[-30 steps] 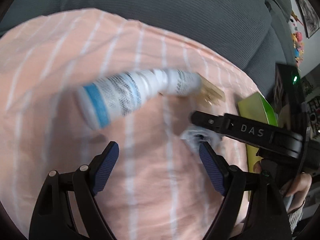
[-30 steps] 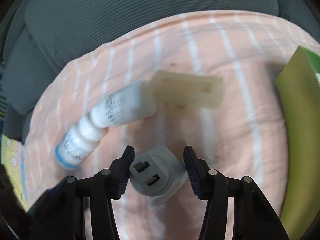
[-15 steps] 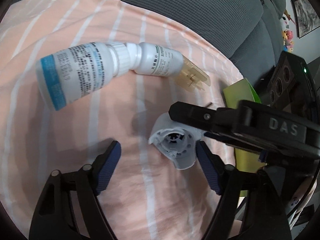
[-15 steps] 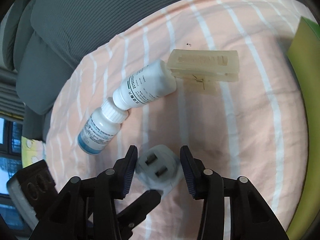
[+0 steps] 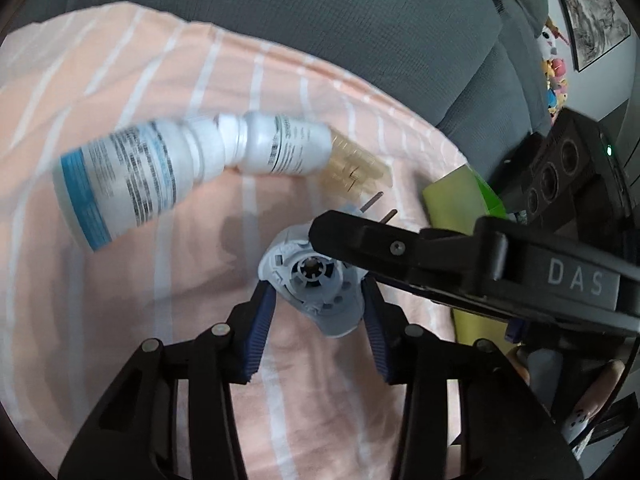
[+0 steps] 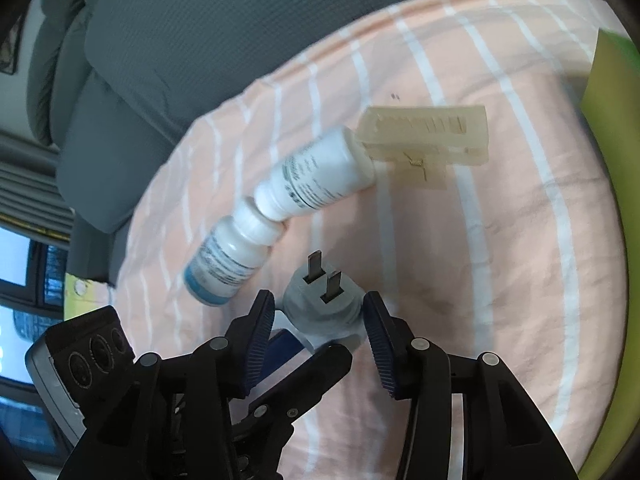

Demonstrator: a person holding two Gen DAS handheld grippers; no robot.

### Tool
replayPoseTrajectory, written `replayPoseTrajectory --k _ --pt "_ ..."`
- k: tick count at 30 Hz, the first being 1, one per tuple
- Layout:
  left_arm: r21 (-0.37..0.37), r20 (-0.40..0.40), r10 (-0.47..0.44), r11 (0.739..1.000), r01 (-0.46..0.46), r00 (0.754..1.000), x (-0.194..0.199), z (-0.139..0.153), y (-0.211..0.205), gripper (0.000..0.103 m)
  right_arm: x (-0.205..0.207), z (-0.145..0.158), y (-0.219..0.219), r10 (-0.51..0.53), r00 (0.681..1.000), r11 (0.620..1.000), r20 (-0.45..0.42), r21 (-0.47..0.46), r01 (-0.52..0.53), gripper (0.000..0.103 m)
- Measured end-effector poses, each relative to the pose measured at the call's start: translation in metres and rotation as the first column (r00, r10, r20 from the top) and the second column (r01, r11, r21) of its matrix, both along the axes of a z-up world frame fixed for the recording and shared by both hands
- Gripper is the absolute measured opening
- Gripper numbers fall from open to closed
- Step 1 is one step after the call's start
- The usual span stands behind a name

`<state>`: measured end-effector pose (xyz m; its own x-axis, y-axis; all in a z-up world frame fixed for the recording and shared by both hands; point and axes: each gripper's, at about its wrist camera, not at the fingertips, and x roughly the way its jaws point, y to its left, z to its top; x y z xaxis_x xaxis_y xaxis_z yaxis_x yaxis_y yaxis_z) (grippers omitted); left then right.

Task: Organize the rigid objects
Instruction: 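Lift the plug adapter and carry it over the white box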

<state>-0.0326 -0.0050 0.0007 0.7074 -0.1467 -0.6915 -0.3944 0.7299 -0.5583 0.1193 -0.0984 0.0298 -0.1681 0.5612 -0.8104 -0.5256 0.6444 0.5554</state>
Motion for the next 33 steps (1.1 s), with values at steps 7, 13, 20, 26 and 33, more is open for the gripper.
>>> replayPoseTrajectory --k 7,13,20,26,33 --pt "0.150 0.088 -0.026 0.989 0.013 0.996 0.009 0.044 -0.011 0.041 -0.002 0.032 -0.010 -0.034 0.998 0.993 0.052 0.111 0.028 0.041" --pt "0.192 0.108 -0.072 0.980 0.050 0.991 0.020 0.057 -0.023 0.040 0.010 0.051 -0.030 -0.099 0.991 0.982 0.095 0.170 0.082 0.041" --pt "0.268 0.141 -0.181 0.953 0.138 0.973 0.050 0.081 -0.054 0.041 0.029 0.077 -0.068 -0.213 0.967 0.952 0.141 0.252 0.173 0.041" --pt "0.309 0.145 -0.269 0.927 0.215 0.952 0.080 0.089 -0.084 0.040 0.046 0.088 -0.111 -0.322 0.937 0.914 0.138 0.305 0.269 0.041" --pt "0.323 0.145 -0.365 0.896 0.305 0.920 0.114 0.090 -0.119 0.040 0.065 0.088 -0.158 -0.442 0.889 0.862 0.118 0.331 0.385 0.041"
